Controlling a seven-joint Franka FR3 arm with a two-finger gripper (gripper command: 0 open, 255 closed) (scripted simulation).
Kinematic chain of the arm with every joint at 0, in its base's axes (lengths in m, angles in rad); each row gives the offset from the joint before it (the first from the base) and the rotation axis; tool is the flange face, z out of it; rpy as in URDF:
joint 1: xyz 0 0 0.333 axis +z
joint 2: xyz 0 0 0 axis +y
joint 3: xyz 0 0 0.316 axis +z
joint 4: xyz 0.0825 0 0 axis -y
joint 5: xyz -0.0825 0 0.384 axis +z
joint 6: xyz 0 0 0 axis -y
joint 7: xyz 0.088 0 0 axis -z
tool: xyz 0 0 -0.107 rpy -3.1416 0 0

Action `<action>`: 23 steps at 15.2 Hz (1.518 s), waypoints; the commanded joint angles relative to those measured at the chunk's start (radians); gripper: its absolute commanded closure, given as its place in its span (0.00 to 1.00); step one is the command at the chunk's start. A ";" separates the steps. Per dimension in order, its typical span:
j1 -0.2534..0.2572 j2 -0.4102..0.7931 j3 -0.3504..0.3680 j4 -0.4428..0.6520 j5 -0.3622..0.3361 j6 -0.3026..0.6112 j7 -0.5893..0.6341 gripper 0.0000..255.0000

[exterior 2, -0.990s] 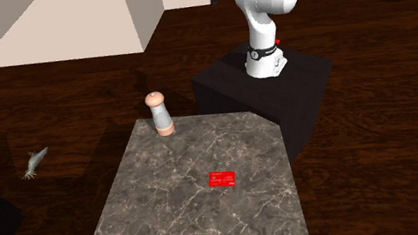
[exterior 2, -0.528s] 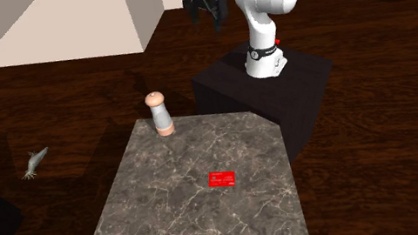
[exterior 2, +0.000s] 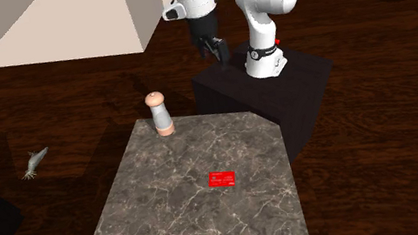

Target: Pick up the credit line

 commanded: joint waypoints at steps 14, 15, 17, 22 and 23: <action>0.026 0.594 0.038 0.279 0.204 0.183 0.290 0.00; 0.028 0.634 0.039 0.305 0.218 0.190 0.304 0.00; 0.032 0.714 0.041 0.360 0.247 0.204 0.332 0.00; 0.040 0.916 0.048 0.514 0.319 0.227 0.398 0.00; 0.042 0.957 0.050 0.548 0.333 0.230 0.411 0.00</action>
